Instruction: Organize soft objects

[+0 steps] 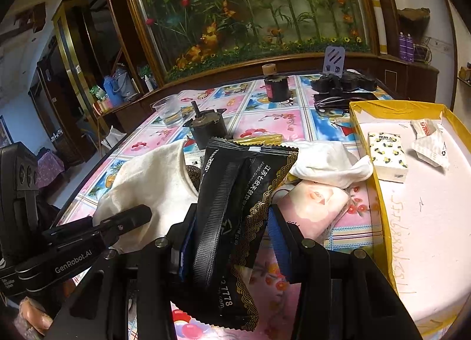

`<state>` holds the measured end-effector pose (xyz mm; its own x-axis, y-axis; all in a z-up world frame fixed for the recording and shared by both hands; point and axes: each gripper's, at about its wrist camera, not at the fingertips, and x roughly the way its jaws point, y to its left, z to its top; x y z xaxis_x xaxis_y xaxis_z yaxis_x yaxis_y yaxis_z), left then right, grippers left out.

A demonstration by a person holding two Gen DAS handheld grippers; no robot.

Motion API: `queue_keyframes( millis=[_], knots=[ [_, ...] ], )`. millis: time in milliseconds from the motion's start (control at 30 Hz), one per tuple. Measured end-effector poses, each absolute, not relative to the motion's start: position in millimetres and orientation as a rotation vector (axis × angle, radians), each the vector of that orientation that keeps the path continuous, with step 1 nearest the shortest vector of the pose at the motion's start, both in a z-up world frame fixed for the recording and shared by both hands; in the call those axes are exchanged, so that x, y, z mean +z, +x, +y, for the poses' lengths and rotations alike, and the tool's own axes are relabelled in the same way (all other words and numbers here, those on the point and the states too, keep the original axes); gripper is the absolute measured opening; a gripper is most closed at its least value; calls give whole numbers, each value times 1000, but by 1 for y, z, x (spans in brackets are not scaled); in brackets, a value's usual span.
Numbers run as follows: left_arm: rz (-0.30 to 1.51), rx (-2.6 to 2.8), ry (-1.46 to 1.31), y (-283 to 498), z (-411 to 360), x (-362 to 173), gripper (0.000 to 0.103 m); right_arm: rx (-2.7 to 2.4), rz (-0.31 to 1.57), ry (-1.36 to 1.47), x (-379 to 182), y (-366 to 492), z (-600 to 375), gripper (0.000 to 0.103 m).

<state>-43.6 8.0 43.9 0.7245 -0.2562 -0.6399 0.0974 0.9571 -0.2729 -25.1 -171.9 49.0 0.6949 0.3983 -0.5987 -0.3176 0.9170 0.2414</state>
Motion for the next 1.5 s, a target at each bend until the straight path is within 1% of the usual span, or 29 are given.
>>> queue_keyframes(
  millis=[567,733,1100,1300,1500],
  knots=[
    [722,-202,-211,-46,6,45,13,380,727,113,46,-20,-171,49],
    [710,-181,-189,-48,3,48,13,366,697,123,49,-25,-176,49],
    [687,-232,-93,-51,-47,65,13,335,648,158,70,-40,-207,49],
    [666,-260,-60,-46,-76,84,13,292,620,221,81,-43,-245,49],
    [676,-320,-35,-37,-121,93,13,216,602,278,86,-52,-296,49]
  ],
)
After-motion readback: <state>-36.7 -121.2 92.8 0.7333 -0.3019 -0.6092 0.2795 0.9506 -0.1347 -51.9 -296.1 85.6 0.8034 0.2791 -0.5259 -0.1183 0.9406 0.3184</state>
